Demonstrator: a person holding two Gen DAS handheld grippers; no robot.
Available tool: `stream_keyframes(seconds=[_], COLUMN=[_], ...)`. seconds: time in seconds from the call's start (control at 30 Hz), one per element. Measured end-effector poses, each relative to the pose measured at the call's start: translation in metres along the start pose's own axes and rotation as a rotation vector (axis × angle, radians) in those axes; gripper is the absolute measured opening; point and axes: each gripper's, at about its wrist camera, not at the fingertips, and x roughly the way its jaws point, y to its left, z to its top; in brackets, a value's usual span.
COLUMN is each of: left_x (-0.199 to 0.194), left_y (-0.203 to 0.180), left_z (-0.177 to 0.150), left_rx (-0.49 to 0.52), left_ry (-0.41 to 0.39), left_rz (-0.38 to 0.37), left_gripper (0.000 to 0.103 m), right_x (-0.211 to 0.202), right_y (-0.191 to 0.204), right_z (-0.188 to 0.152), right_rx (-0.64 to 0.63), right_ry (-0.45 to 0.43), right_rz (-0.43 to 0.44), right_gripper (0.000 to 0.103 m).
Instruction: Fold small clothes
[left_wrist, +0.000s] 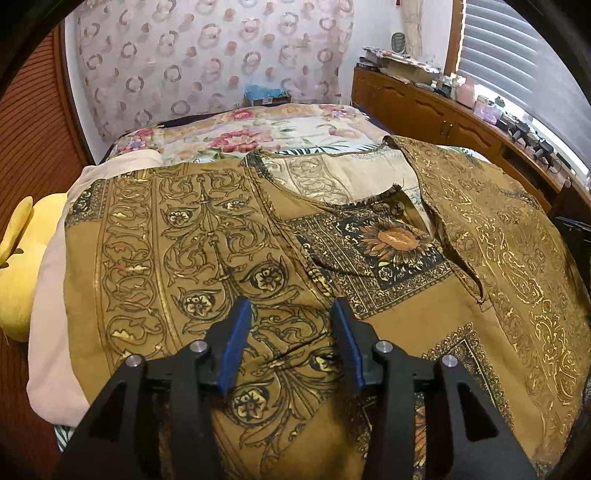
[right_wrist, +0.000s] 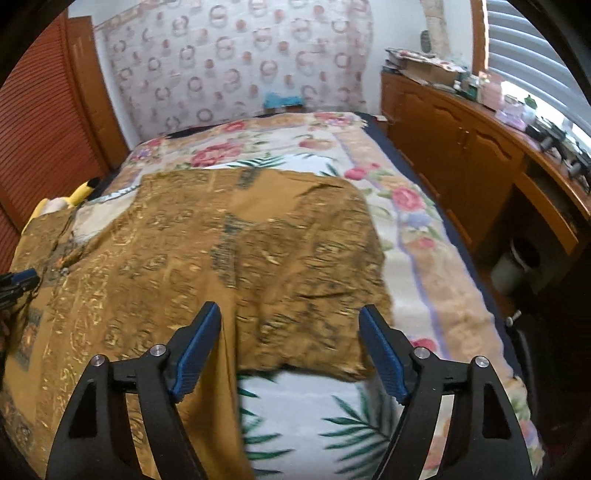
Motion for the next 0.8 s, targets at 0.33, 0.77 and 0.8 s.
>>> stream_keyframes(seconds=[0.33,0.77,0.8], left_x=[0.000,0.001,0.001], left_y=[0.000,0.004,0.003], left_z=[0.000,0.001,0.001], left_rx=[0.000,-0.010,-0.010], left_ry=[0.000,0.002,0.002], left_rz=[0.001,0.024,0.025], left_gripper=[0.046,0.053,0.054], right_x=[0.006,0.014,0.014], right_y=[-0.019,-0.039,-0.038], right_z=[-0.002,-0.009,-0.009], right_rx=[0.025,0.087,0.083], right_ry=[0.022,0.072,0.073], right_rz=[-0.019,0.028,0.024], right_gripper=[0.065,0.050,0.047])
